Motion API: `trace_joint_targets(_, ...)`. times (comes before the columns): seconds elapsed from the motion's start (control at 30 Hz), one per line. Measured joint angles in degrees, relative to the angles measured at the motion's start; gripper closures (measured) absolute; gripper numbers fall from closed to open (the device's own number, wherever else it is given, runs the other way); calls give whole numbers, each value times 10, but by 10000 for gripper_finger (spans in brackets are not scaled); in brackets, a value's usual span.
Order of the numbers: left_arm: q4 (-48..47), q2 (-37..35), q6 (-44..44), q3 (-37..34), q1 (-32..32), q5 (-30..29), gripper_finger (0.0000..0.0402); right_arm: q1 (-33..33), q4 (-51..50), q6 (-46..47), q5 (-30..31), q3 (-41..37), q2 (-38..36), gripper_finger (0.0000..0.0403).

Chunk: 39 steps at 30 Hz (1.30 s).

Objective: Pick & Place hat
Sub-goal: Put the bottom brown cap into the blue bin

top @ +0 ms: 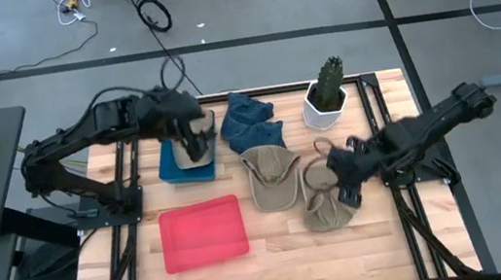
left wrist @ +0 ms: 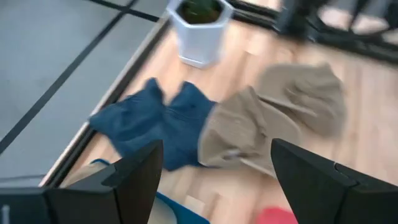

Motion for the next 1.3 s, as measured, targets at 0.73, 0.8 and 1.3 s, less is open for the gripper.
trace_joint_targets(0.73, -17, 4, -29, -1, -81, -40, 99, 123, 277, -6, -68, -248, 15, 249)
trace_joint_targets(0.8, -17, 4, -30, -1, -81, -44, 99, 133, 278, -29, -66, -249, 30, 249)
trace_joint_targets(1.3, -15, 4, -61, -1, -81, -57, 99, 163, 333, -155, 10, -249, 160, 249)
